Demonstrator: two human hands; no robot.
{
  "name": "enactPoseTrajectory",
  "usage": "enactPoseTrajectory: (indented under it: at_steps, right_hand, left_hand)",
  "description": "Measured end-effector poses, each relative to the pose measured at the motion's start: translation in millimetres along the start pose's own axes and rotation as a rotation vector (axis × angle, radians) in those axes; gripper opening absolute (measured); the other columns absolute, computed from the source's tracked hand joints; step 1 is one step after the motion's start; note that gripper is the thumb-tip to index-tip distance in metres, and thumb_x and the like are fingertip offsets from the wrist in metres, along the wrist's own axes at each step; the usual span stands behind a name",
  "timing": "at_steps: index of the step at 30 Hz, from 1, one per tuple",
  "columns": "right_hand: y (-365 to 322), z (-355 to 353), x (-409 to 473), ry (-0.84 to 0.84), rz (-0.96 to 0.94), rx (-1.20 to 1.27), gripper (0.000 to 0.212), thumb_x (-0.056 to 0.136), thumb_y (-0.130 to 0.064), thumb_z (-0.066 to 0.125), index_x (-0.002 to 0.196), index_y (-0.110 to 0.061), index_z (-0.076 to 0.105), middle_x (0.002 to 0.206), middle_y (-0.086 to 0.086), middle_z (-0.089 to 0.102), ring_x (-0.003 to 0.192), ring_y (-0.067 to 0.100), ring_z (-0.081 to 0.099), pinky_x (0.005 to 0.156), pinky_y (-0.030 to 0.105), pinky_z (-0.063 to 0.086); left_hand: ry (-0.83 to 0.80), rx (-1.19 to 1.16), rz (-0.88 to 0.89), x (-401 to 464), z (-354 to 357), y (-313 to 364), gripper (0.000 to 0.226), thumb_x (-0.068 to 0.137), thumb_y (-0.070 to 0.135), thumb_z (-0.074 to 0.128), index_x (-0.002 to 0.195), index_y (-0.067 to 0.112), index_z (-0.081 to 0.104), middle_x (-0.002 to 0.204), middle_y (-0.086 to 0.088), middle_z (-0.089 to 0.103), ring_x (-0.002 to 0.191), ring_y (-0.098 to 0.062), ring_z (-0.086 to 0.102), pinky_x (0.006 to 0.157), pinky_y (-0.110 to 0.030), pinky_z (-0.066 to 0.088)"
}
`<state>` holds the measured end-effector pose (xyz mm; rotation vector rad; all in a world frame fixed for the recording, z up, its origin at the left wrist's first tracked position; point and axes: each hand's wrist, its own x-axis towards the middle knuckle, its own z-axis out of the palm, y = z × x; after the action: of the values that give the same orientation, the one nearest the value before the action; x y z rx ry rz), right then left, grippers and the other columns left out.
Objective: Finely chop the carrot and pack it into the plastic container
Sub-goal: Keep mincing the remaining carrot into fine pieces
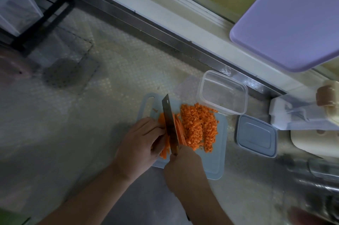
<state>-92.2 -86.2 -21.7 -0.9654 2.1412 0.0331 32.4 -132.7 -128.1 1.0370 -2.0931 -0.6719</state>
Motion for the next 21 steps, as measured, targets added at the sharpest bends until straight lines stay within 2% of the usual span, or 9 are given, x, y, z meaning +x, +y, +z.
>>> enactPoseTrajectory:
  at_steps: [3, 5, 8, 12, 17, 21]
  right_hand:
    - [-3.7, -4.2, 5.6, -0.016, 0.001, -0.004, 0.027, 0.094, -0.009, 0.052, 0.073, -0.022, 0.042, 0.071, -0.004, 0.051, 0.058, 0.008, 0.048, 0.041, 0.015, 0.035]
    - [-2.7, -1.3, 5.6, -0.008, -0.027, 0.028, 0.030, 0.097, -0.011, 0.052, 0.072, -0.023, 0.041, 0.071, -0.006, 0.050, 0.059, 0.008, 0.047, 0.046, 0.015, 0.038]
    - [0.9, 4.5, 4.0, 0.053, -0.101, 0.098, 0.023, 0.101, -0.015, 0.050, 0.081, -0.025, 0.046, 0.073, -0.011, 0.049, 0.063, 0.004, 0.047, 0.050, 0.012, 0.039]
    - [7.8, 1.3, -0.7, 0.113, -0.133, 0.195, 0.028, 0.102, -0.022, 0.051, 0.075, -0.029, 0.050, 0.073, -0.010, 0.056, 0.065, 0.004, 0.052, 0.053, 0.010, 0.039]
    - [12.1, -1.9, -6.4, 0.072, -0.127, 0.102, 0.028, 0.103, -0.022, 0.049, 0.076, -0.032, 0.047, 0.077, -0.012, 0.056, 0.068, 0.002, 0.052, 0.049, 0.010, 0.036]
    - [13.3, -0.4, -7.0, 0.050, -0.107, 0.077, 0.030, 0.103, -0.020, 0.048, 0.075, -0.031, 0.045, 0.076, -0.011, 0.054, 0.066, 0.003, 0.051, 0.047, 0.011, 0.034]
  left_hand:
    - [0.004, -0.008, -0.013, 0.5, 0.1, 1.6, 0.007, 0.094, 0.015, 0.080, 0.095, 0.009, 0.076, 0.101, 0.002, 0.071, 0.096, -0.019, 0.065, 0.096, -0.025, 0.049]
    - [0.004, -0.009, -0.017, 0.5, -1.1, 2.9, 0.007, 0.092, 0.014, 0.080, 0.096, 0.009, 0.076, 0.101, 0.001, 0.070, 0.097, -0.018, 0.065, 0.095, -0.027, 0.051]
    - [0.009, 0.007, -0.024, 1.8, -2.9, 4.5, 0.009, 0.091, 0.015, 0.081, 0.098, 0.010, 0.077, 0.102, 0.003, 0.070, 0.098, -0.018, 0.065, 0.094, -0.028, 0.052]
    - [0.023, 0.001, -0.042, 2.2, -4.7, 6.1, 0.010, 0.092, 0.019, 0.080, 0.099, 0.013, 0.076, 0.103, 0.005, 0.070, 0.100, -0.016, 0.064, 0.097, -0.022, 0.049]
    - [0.016, -0.009, -0.052, 1.4, -5.0, 5.7, 0.009, 0.091, 0.015, 0.081, 0.095, 0.012, 0.075, 0.102, 0.004, 0.070, 0.098, -0.019, 0.065, 0.093, -0.028, 0.051]
    - [0.011, -0.004, -0.068, 1.9, -6.9, 7.4, 0.008, 0.091, 0.015, 0.081, 0.093, 0.013, 0.074, 0.104, 0.006, 0.069, 0.099, -0.015, 0.064, 0.092, -0.022, 0.048]
